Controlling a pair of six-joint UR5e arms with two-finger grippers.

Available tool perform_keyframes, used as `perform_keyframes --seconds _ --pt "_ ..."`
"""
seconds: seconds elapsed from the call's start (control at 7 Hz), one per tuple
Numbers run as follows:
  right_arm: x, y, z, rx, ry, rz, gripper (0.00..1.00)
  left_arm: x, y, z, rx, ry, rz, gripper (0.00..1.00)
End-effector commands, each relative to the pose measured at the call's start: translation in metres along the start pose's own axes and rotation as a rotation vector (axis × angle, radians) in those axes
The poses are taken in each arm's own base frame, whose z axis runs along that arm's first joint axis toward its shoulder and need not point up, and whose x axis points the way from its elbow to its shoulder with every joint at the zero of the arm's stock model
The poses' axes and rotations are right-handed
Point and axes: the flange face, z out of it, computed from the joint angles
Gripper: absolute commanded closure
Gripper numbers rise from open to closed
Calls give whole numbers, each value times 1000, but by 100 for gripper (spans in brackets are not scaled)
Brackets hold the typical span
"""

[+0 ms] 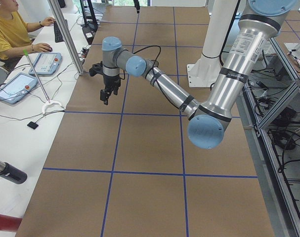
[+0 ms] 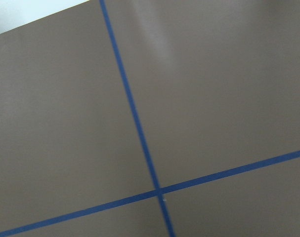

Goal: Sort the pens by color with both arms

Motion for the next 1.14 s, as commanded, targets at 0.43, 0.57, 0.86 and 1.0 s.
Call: perform_keyframes --seconds 0.43,0.57,0.86,1.0 --pt "209 124 97 78 -85 42 0 -250 97 33 -115 54 -48 0" --pt "232 153 103 69 -86 114 0 -276 123 43 -135 65 -52 0" --pt "243 171 107 54 -87 173 0 -282 163 68 -123 46 -90 0" --pt "239 170 103 61 -91 202 0 -279 164 67 -101 40 -164 0"
